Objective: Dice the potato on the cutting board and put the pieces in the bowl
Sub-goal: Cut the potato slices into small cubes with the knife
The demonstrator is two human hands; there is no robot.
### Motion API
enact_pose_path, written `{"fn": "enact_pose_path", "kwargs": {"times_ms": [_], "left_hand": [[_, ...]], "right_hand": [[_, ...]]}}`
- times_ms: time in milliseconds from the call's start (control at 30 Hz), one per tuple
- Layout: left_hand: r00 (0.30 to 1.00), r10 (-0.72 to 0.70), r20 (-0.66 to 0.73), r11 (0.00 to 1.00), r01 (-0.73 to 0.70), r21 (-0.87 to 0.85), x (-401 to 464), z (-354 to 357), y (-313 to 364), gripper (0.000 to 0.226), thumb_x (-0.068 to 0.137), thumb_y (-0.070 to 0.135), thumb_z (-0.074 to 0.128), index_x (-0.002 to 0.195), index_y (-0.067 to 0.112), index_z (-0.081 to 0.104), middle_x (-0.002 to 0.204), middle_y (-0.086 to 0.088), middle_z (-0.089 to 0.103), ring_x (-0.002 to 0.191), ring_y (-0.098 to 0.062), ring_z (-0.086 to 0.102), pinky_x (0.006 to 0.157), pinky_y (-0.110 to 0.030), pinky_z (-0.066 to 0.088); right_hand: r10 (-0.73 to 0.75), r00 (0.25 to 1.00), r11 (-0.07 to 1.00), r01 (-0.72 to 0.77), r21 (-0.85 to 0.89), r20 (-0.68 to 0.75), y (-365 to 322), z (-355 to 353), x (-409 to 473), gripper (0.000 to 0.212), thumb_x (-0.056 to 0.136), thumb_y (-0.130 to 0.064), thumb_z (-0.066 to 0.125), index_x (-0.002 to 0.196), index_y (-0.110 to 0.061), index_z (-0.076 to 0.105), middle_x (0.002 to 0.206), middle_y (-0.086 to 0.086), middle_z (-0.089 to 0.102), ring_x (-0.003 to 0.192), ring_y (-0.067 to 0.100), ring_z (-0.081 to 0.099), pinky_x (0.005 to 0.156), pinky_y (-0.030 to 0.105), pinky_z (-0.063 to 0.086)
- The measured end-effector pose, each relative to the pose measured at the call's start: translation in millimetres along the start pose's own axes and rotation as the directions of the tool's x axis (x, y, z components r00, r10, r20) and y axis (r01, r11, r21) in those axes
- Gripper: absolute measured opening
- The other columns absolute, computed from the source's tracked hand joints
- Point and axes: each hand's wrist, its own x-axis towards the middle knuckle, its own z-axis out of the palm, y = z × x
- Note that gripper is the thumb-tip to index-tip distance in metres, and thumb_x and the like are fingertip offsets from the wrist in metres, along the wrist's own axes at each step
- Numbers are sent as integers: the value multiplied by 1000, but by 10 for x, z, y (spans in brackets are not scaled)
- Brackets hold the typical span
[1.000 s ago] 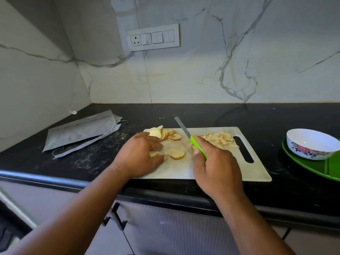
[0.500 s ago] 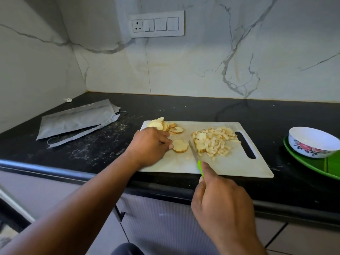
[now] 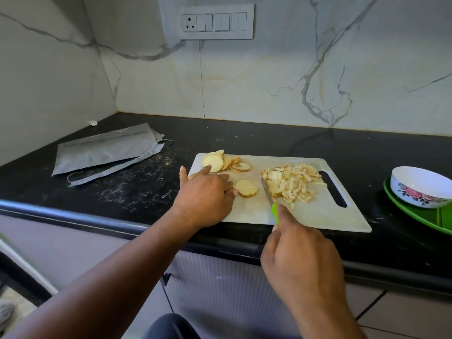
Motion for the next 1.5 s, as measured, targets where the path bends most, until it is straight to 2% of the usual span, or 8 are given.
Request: {"fn": "enact_pose_path", "kwargs": {"times_ms": [100, 200, 367, 767, 1033, 1233, 1400, 1500], "left_hand": [[1000, 0, 16, 1000, 0, -11, -3, 14, -10, 49, 109, 52, 35, 153, 35, 48, 163, 20, 38, 160, -18, 12, 121, -73, -8], [1000, -31, 5, 999, 31, -8, 3, 27, 3, 48, 108, 52, 37, 152, 37, 49, 160, 18, 42, 159, -18, 17, 121, -73, -7], [979, -180, -98, 963, 155, -222, 54, 14, -3, 25, 99, 55, 59, 113, 43, 76, 130, 18, 69, 127, -11, 57, 123, -70, 1], [956, -282, -84, 918, 243, -312, 127, -90, -48, 16, 90, 58, 71, 97, 45, 76, 122, 20, 70, 126, -13, 57, 124, -68, -4], [953, -271, -133, 941, 233, -245, 128, -34, 57, 19, 95, 55, 66, 83, 43, 76, 115, 23, 71, 118, -8, 59, 120, -73, -9], [957, -255, -139, 945, 217, -243, 125, -37, 62, 16, 97, 52, 64, 90, 44, 75, 118, 21, 71, 124, -10, 57, 119, -73, -12], [994, -61, -88, 993, 51, -110, 41, -42, 78, 44, 101, 60, 50, 139, 41, 60, 138, 13, 64, 135, -14, 54, 122, -64, -14], [1000, 20, -24, 996, -22, -83, 34, -33, 111, 47, 102, 60, 50, 145, 42, 56, 146, 14, 60, 144, -15, 45, 122, -60, -14]], "right_hand": [[27, 999, 999, -26, 30, -22, 47, -9, 89, 53, 98, -39, 34, 151, -30, 33, 76, -13, 57, 60, 6, 51, 49, 16, 38], [37, 999, 998, -36, 57, -14, 53, -3, 129, 53, 97, -39, 37, 149, -31, 35, 82, -13, 64, 67, 6, 59, 56, 20, 51], [33, 999, 992, -34, 122, 4, 89, -5, 120, 52, 98, -37, 39, 150, -32, 35, 81, -13, 63, 62, 5, 55, 52, 16, 44], [44, 998, 983, -50, 176, 39, 158, -25, 130, 51, 100, -38, 38, 151, -35, 33, 91, -15, 63, 65, 5, 47, 54, 15, 36], [-27, 996, 1000, 27, 5, 85, 31, 0, 56, 56, 99, -38, 34, 153, -29, 26, 72, -10, 52, 60, 9, 50, 52, 19, 39], [-49, 994, 998, 51, -23, 99, 13, 26, 33, 57, 99, -40, 34, 154, -27, 22, 72, -12, 55, 60, 5, 55, 53, 20, 48], [-37, 995, 999, 37, 2, 92, 23, 7, 35, 56, 99, -39, 33, 154, -27, 23, 71, -12, 56, 61, 5, 57, 57, 20, 53], [-45, 994, 999, 46, -1, 100, -16, 21, 33, 56, 100, -39, 33, 154, -27, 22, 74, -12, 57, 62, 5, 56, 57, 20, 52]]}}
